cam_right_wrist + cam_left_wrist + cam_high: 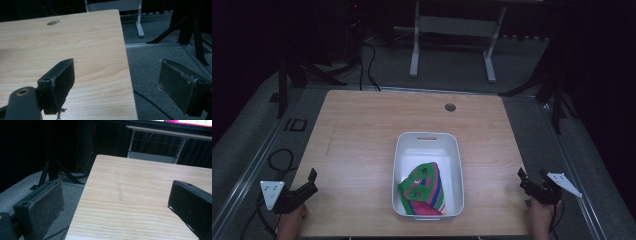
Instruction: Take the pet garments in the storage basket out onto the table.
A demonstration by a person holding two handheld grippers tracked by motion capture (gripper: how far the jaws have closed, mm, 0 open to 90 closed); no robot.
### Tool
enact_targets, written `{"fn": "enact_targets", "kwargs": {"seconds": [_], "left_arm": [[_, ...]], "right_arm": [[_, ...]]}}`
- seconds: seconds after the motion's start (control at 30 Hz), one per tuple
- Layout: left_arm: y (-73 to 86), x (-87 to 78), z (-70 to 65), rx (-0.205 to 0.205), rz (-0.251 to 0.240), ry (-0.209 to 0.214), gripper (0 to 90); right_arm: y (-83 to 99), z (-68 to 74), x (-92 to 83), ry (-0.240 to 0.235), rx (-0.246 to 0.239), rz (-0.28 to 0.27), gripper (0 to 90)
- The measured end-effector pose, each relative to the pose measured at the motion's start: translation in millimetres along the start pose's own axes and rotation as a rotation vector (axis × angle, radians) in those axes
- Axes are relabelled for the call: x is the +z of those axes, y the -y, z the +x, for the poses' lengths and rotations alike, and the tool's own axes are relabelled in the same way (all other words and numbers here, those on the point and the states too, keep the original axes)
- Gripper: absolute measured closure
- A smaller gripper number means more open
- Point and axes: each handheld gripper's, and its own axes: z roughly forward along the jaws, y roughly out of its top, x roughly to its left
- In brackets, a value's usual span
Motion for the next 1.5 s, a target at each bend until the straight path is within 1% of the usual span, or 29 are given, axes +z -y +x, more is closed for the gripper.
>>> {"fn": "enact_targets", "kwargs": {"seconds": [0.1, 0.23, 0.27, 0.37, 0.4, 0.43, 0.47, 0.5, 0.53, 0.57, 0.6, 0.63, 0.73, 0.8, 0.87, 0.9, 0.93, 0.97, 1.03, 1.07, 1.1, 1.13, 1.17, 1.23, 1.27, 1.33, 1.37, 1.43, 1.5], "left_arm": [[0.0, 0.3, -0.1, 0.002, 0.002, 0.000, 0.9], [-0.1, 0.6, 0.1, 0.000, 0.002, 0.003, 0.9], [-0.1, 0.6, 0.1, 0.000, 0.002, 0.003, 0.9], [-0.3, 0.9, 0.8, -0.007, 0.005, 0.005, 0.9], [-0.3, 0.9, 1.0, -0.006, 0.007, 0.006, 0.9], [-0.3, 0.9, 1.0, -0.006, 0.007, 0.006, 0.9], [-0.4, 1.0, 1.0, -0.006, 0.008, 0.006, 0.9], [-0.3, 1.0, 1.1, -0.006, 0.008, 0.006, 0.9], [-0.4, 1.1, 1.0, -0.007, 0.008, 0.006, 0.9], [-0.4, 1.1, 1.0, -0.007, 0.008, 0.005, 0.9], [-0.4, 1.1, 1.0, -0.007, 0.008, 0.005, 0.9], [-0.4, 1.0, 1.0, -0.007, 0.009, 0.006, 0.9], [-0.3, 0.9, 0.9, -0.005, 0.008, 0.003, 0.9], [-0.3, 1.0, 0.8, -0.003, 0.009, 0.003, 1.0], [-0.4, 1.0, 0.7, -0.004, 0.009, 0.003, 0.9], [-0.4, 1.0, 0.7, -0.004, 0.009, 0.003, 0.9], [-0.4, 1.2, 0.9, -0.004, 0.011, 0.004, 0.9], [-0.4, 1.2, 0.9, -0.004, 0.011, 0.004, 0.9], [-0.4, 1.2, 0.8, -0.004, 0.012, 0.003, 0.9], [-0.4, 1.2, 0.8, -0.004, 0.012, 0.003, 0.9], [-0.4, 1.3, 0.8, -0.004, 0.012, 0.003, 0.9], [-0.4, 1.3, 0.8, -0.004, 0.012, 0.003, 0.9], [-0.4, 1.2, 0.8, -0.004, 0.012, 0.002, 0.9], [-0.4, 1.2, 0.9, -0.005, 0.013, 0.003, 1.0], [-0.4, 1.2, 0.9, -0.006, 0.012, 0.003, 0.9], [-0.4, 1.2, 1.0, -0.006, 0.013, 0.003, 0.9], [-0.5, 1.1, 1.0, -0.006, 0.013, 0.002, 0.9], [-0.5, 1.2, 1.0, -0.005, 0.013, 0.003, 1.0], [-0.5, 1.2, 1.0, -0.005, 0.013, 0.003, 1.0]], "right_arm": [[0.0, 1.8, 0.2, 0.004, -0.025, 0.000, 13.6], [-0.6, -0.1, 1.1, 0.008, -0.012, 0.004, 13.1], [-1.0, -1.4, 1.8, -0.003, -0.001, 0.012, 13.1], [-3.7, -9.2, 6.4, -0.079, -0.007, 0.043, 13.2], [-4.7, -12.3, 8.1, -0.124, -0.009, 0.061, 13.2], [-4.7, -12.3, 8.1, -0.124, -0.009, 0.061, 13.2], [-6.3, -17.9, 11.2, -0.192, -0.019, 0.105, 13.4], [-6.3, -17.9, 11.2, -0.192, -0.019, 0.105, 13.4], [-7.4, -22.8, 14.7, -0.256, -0.033, 0.166, 13.4], [-7.7, -24.4, 15.8, -0.283, -0.039, 0.186, 13.4], [-7.7, -24.4, 15.8, -0.283, -0.039, 0.186, 13.4], [-8.8, -27.2, 17.2, -0.339, -0.048, 0.214, 13.4], [-12.7, -28.7, 18.5, -0.384, -0.084, 0.270, 13.4], [-15.5, -28.2, 18.4, -0.425, -0.133, 0.313, 13.4], [-17.4, -27.4, 18.2, -0.487, -0.152, 0.355, 13.3], [-17.4, -27.4, 18.2, -0.487, -0.152, 0.355, 13.3], [-17.8, -24.5, 18.0, -0.541, -0.198, 0.390, 13.0], [-17.4, -22.6, 17.9, -0.558, -0.218, 0.402, 13.1], [-16.5, -18.5, 18.6, -0.624, -0.261, 0.438, 13.1], [-15.9, -15.7, 18.1, -0.642, -0.282, 0.445, 13.1], [-15.2, -12.7, 17.5, -0.645, -0.307, 0.445, 13.1], [-15.2, -12.7, 17.5, -0.645, -0.307, 0.445, 13.1], [-14.0, -6.6, 16.6, -0.671, -0.348, 0.448, 13.1], [-13.3, 0.1, 15.5, -0.683, -0.393, 0.453, 13.1], [-13.3, 2.9, 15.6, -0.699, -0.409, 0.459, 13.2], [-13.5, 5.5, 16.1, -0.709, -0.424, 0.470, 13.2], [-14.0, 10.2, 16.1, -0.717, -0.462, 0.472, 13.2], [-15.2, 14.7, 17.2, -0.724, -0.494, 0.476, 13.4], [-15.9, 17.0, 17.7, -0.730, -0.506, 0.483, 13.4]]}}
